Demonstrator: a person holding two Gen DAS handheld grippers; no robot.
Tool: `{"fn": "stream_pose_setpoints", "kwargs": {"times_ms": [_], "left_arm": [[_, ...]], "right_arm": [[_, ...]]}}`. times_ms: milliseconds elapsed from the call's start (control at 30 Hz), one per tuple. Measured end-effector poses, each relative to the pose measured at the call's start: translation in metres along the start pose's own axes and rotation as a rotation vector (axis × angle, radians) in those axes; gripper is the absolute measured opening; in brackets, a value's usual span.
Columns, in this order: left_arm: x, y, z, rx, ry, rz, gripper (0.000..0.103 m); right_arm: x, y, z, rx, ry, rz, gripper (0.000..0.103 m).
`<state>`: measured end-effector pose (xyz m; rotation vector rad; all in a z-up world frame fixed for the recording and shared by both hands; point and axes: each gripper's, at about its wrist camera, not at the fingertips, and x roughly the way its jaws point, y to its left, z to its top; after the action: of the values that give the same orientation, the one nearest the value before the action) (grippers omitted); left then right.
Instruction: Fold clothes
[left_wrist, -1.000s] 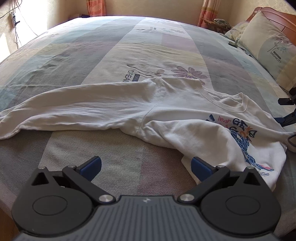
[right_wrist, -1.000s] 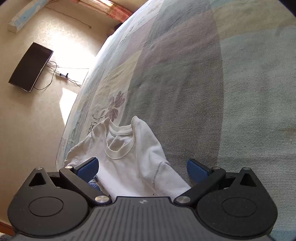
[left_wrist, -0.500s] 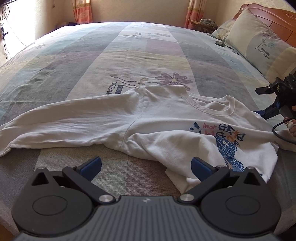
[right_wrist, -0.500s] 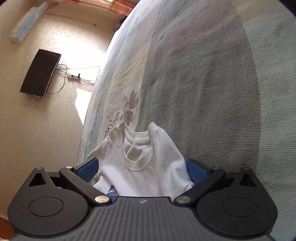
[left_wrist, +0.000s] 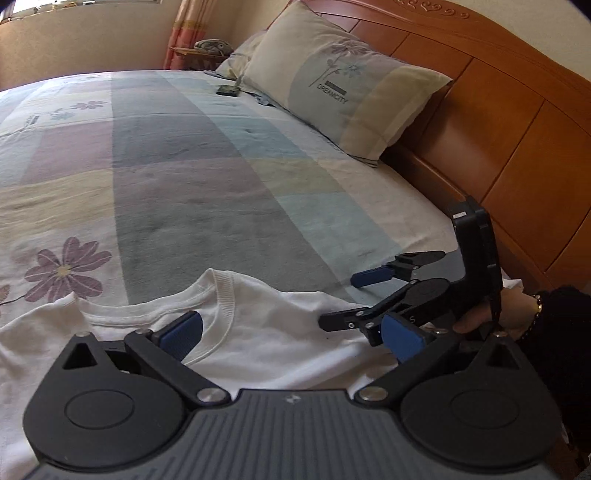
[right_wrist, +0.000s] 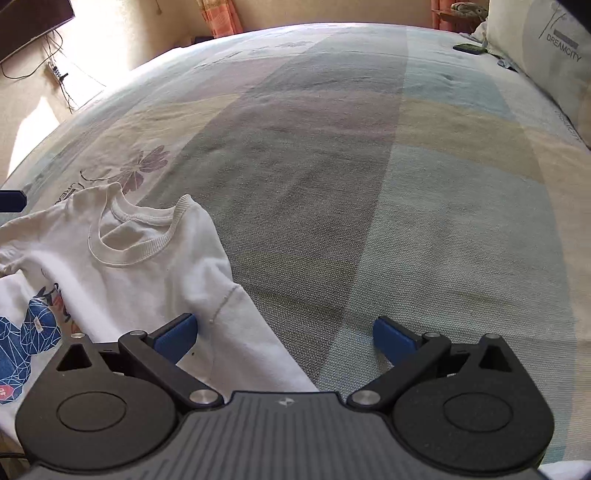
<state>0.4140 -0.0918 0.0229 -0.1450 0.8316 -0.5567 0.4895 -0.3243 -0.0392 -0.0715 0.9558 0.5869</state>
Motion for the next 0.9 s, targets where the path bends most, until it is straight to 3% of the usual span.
{"fn": "stream_pose_setpoints", "kwargs": {"times_ms": [167, 333, 400, 500, 700, 900], "left_arm": [[0.035, 0.013, -0.007, -0.04, 0.079, -0.045, 0.102], [0.071, 0.026, -0.015, -0.08, 0.158, -0.09, 0.102], [0.068, 0.026, -0.019, -0.083, 0.162, -0.079, 0.102], [0.061, 0.025, -0.024, -0.084, 0.163, -0.055, 0.102], [0.046, 0.024, -0.036, -0.086, 0.164, -0.007, 0.102], [0.033, 0.019, -0.044, -0.057, 0.172, 0.039, 0.102]], "right_arm": [[-0.002, -0.006, -0.006, 0.005, -0.059, 0.016, 0.103], [-0.009, -0.01, -0.004, 0.007, -0.035, 0.004, 0.103], [-0.015, -0.017, -0.002, 0.052, -0.038, 0.016, 0.103], [-0.022, -0.032, 0.003, 0.153, -0.055, 0.12, 0.103], [-0.01, -0.044, 0.029, 0.29, -0.032, 0.436, 0.103], [0.032, -0.043, 0.043, 0.355, 0.093, 0.535, 0.103]]}}
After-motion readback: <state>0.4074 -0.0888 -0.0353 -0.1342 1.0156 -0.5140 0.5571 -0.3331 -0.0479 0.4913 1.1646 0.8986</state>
